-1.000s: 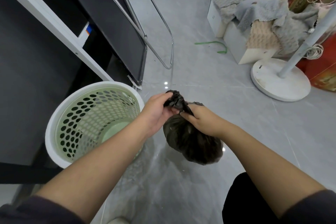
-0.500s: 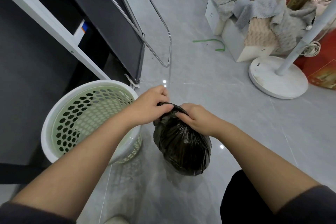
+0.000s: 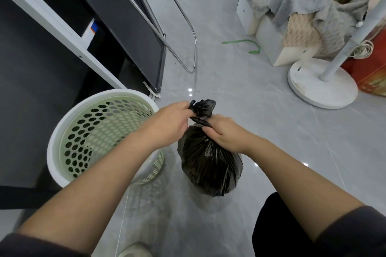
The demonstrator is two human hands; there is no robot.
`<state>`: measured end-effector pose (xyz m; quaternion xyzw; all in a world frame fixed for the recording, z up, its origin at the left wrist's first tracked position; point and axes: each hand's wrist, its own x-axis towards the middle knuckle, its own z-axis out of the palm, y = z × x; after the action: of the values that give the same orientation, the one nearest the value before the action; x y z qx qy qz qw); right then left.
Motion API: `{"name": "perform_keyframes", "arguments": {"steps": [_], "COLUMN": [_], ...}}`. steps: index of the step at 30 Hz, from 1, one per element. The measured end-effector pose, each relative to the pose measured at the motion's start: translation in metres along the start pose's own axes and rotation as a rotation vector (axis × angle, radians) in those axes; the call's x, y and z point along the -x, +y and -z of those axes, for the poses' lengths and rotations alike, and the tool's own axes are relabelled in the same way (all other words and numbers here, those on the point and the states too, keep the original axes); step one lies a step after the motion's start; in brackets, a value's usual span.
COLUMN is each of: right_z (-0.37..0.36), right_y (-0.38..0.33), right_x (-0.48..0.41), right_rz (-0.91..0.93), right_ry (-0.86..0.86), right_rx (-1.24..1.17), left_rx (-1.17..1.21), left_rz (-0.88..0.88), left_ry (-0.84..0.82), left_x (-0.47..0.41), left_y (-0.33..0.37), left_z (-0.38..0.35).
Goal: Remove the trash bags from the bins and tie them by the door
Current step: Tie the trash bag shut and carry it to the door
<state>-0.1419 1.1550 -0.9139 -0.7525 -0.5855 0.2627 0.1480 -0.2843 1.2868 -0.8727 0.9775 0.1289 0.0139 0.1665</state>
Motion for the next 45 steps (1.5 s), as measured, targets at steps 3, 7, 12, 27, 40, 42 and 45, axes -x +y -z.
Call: {"name": "perform_keyframes", "arguments": {"steps": [3,7,12,27,40,42,45], "right_z": [-0.001,0.002,0.000,-0.001,0.003,0.004,0.008], "right_y": [-0.002,-0.003,-0.004,0.002,-0.001,-0.004,-0.011], "right_x": [0.001,0.004,0.000,0.008,0.002,0.002,0.003], "right_rz": [0.023,0.060,0.083,-0.044,-0.310,-0.328,-0.347], "right_ry": [0.010,0.117,0.179,0.091,0.441,0.531,0.586], "right_rx": [-0.002,-0.167,-0.277,-0.262,-0.141,-0.176,-0.106], "left_rx": [-0.043,0.640,1.384,-0.086,0.861,0.950,0.994], "left_rz": [0.049,0.297,0.441,-0.020,0.636,0.677,0.703], "left_ry": [-0.063,-0.047,0.019,-0.019,-0.249,-0.275,-0.226], "left_x": [0.000,-0.001,-0.002,-0.001,-0.002,-0.003,-0.005], "left_y": [-0.006,-0.003,0.021,-0.015,0.018,0.027,0.030], "left_z": [0.005,0.011,0.012,0.004,-0.010,-0.013,-0.008]}}
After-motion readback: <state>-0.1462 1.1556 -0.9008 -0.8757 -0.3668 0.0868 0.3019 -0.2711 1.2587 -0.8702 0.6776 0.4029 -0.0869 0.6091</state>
